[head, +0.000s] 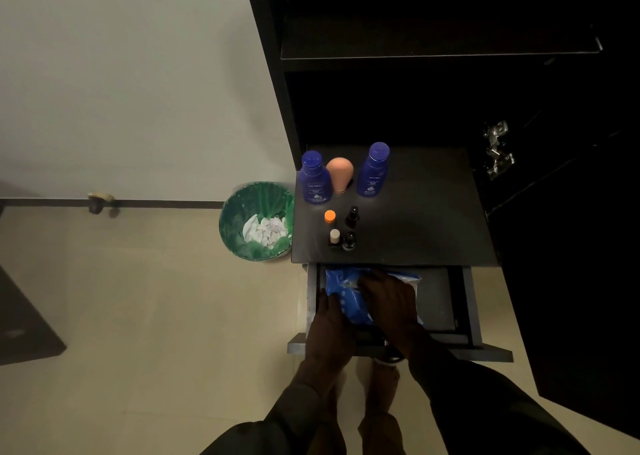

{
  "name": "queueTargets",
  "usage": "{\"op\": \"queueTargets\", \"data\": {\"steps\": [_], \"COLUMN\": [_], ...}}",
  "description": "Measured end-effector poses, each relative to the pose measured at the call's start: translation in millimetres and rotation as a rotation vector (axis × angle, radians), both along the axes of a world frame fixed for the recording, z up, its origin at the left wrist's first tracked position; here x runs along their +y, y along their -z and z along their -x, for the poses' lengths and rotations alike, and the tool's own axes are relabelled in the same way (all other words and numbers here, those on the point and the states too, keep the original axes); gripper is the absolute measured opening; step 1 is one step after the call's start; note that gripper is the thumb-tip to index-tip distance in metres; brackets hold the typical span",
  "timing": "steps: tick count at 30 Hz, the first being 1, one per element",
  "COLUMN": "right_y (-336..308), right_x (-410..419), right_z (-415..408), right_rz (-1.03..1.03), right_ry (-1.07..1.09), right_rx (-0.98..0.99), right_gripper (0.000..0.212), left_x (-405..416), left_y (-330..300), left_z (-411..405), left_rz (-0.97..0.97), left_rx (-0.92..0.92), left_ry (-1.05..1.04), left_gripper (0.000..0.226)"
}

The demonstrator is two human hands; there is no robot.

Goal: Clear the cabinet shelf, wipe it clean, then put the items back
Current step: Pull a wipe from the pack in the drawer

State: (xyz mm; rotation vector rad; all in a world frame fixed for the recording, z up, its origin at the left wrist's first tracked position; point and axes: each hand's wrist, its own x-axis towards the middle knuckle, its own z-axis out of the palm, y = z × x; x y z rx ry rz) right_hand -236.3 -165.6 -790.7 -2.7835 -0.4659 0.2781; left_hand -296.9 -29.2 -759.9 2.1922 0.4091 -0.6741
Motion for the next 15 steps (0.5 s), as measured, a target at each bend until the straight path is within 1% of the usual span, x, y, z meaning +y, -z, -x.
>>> {"op": "queueTargets", "data": {"steps": [2,5,9,10,12,13,15], "right_y": [4.7,7.7,3.6,7.2,16.0,18.9,21.0], "right_x": [-0.1,-3.5,-6.5,-8.3,-11.4,-13.0,-11.9], "right_z": [-1.7,-1.1,-4.6,-5.8,-6.2,-6.6,-6.3], "right_rz": [0.022,-0.026,-0.072,-0.060,0.013,0.037,-0.003], "right_ry": [0.001,-0.029,-0.038,-0.058,-0.089,-0.061,-0.024], "right_rx": [0.012,0.007,-0.055,-0.053,-0.036,-0.036,-0.032], "right_gripper": [0.024,0.025,0.009,0.012,0.029,0.033,0.026], "left_x": [1.1,1.8,1.3,0.9,0.8,1.1,0.6], "left_y": [1.3,1.7,3.3,2.8,4.5,5.1,5.9], "left_z": [1.1,2.4,2.2,1.3,-2.0,-5.0,-12.2], "left_rz": [0.006,0.011,-0.020,-0.025,-0.046,-0.065,-0.095], "left_rx": [0.007,-0.001,-0.068,-0.083,-0.116,-0.122,-0.136], "left_ry": [0.005,0.017,0.070,0.082,0.109,0.128,0.146], "left_gripper": [0.066,0.065,0.068,0.070,0.072,0.070,0.058]}}
